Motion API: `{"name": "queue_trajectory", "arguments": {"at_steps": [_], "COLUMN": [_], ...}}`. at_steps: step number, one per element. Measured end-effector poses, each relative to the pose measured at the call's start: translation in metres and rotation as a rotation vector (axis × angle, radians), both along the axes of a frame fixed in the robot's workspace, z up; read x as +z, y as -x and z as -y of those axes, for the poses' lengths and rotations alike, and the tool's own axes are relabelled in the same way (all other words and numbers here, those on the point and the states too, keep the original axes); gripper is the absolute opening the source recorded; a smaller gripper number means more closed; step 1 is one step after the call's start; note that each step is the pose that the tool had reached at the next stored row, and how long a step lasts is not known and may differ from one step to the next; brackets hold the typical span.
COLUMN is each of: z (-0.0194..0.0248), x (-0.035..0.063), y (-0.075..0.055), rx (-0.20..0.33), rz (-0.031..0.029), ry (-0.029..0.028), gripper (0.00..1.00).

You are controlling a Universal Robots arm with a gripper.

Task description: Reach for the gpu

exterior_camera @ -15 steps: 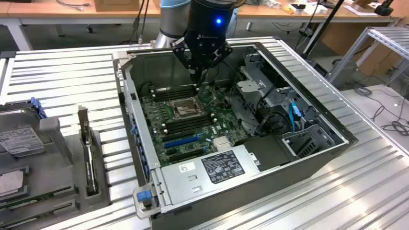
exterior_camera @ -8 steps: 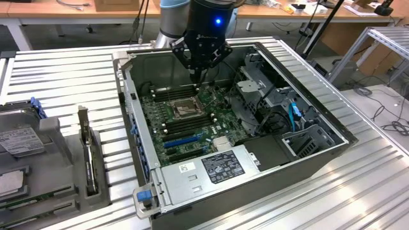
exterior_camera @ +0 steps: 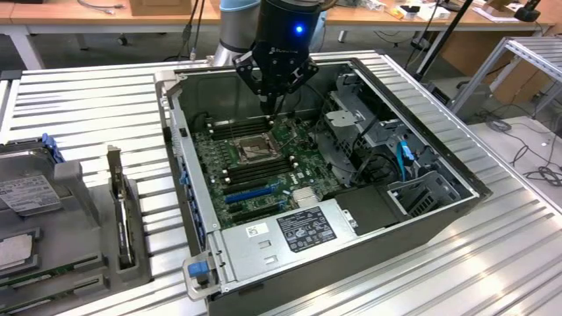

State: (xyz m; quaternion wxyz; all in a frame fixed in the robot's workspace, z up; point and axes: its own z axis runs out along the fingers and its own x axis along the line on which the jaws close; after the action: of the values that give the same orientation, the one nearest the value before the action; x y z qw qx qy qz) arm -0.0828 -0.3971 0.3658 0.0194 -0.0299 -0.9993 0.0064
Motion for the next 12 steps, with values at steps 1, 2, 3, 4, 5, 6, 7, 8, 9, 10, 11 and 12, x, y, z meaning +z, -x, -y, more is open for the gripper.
{"name": "queue_trajectory", "arguments": {"at_steps": [1,2,3,4,5,6,7,8,9,10,11,12], "z": [0.0000,0.0000,0.0002,0.0005,0.0007,0.0007,0.0008,0.0009,0.0009,0.0009,0.0009,0.0010], "x": [0.0000,0.0000,0.0000,0.0000,0.0000,0.0000,0.0000,0.0000,0.0000,0.0000,0.0000,0.0000], "y": [0.000,0.000,-0.002,-0.007,-0.011,-0.014,-0.017,-0.022,-0.027,-0.034,-0.039,-0.042], "rx": [0.000,0.000,0.000,0.000,0.000,0.000,0.000,0.000,0.000,0.000,0.000,0.000], "rz": [0.0000,0.0000,-0.0007,-0.0033,-0.0054,-0.0067,-0.0079,-0.0104,-0.0125,-0.0156,-0.0173,-0.0181], "ry": [0.0001,0.0000,0.0000,0.0000,0.0001,0.0001,0.0001,0.0000,0.0000,0.0000,0.0002,0.0000], "gripper": [0.11,0.11,0.11,0.11,0.11,0.11,0.11,0.11,0.11,0.11,0.11,0.11]}}
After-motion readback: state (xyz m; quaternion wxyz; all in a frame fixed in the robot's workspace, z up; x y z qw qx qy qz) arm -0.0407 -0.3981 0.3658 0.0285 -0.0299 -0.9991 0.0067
